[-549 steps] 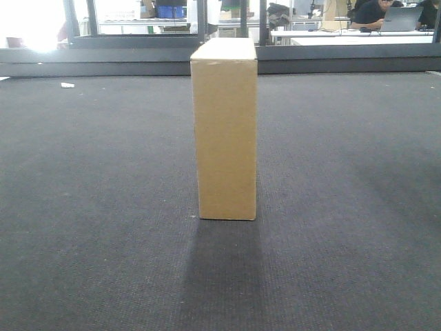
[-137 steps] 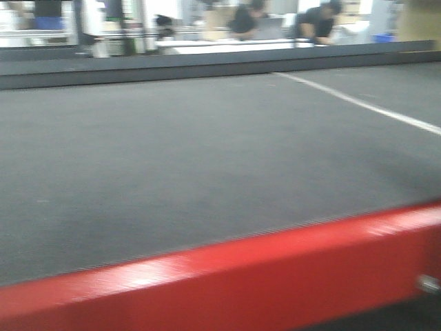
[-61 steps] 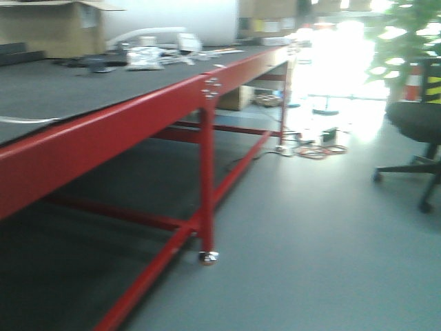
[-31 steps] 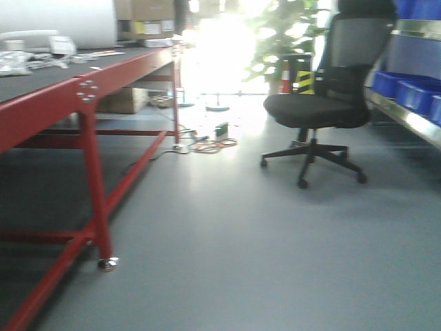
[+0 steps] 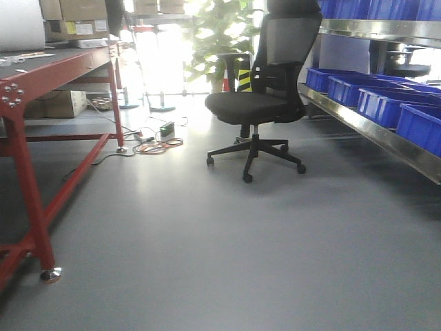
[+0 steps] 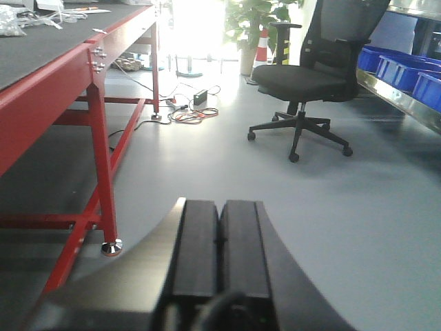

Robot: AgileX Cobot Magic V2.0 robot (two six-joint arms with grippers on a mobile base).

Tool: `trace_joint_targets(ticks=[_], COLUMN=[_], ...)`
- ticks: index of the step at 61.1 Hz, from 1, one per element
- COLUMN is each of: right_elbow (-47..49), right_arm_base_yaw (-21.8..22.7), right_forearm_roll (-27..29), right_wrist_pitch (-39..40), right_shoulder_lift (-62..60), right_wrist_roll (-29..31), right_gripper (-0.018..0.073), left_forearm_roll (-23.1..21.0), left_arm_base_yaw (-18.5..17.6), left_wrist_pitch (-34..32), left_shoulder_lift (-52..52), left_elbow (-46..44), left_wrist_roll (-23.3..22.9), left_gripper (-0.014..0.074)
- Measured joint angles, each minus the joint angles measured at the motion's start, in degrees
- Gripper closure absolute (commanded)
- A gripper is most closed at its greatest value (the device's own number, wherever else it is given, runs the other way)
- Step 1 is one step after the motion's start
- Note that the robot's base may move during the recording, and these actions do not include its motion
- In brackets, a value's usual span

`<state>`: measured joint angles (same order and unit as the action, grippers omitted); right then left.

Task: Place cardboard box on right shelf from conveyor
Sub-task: 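Drive past the red table and chair toward the steel shelf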

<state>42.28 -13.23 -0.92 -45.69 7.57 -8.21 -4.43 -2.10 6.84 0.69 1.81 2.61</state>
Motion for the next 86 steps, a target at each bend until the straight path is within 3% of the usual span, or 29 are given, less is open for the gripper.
trace_joint_targets(ticks=[86], right_elbow=[0.00], right_arm_base_yaw=[0.00], right_forearm_roll=[0.14], right_wrist_pitch=[-0.11], right_shoulder_lift=[-0.12], right_wrist_roll=[0.00], right_gripper=[0.0379], left_forearm_roll=[0.00], left_arm_base_yaw=[0.86], left_wrist_pitch=[0.00], left_shoulder_lift=[0.00], left_elbow=[0.00], left_wrist_roll=[0.00], left_gripper=[0.0712])
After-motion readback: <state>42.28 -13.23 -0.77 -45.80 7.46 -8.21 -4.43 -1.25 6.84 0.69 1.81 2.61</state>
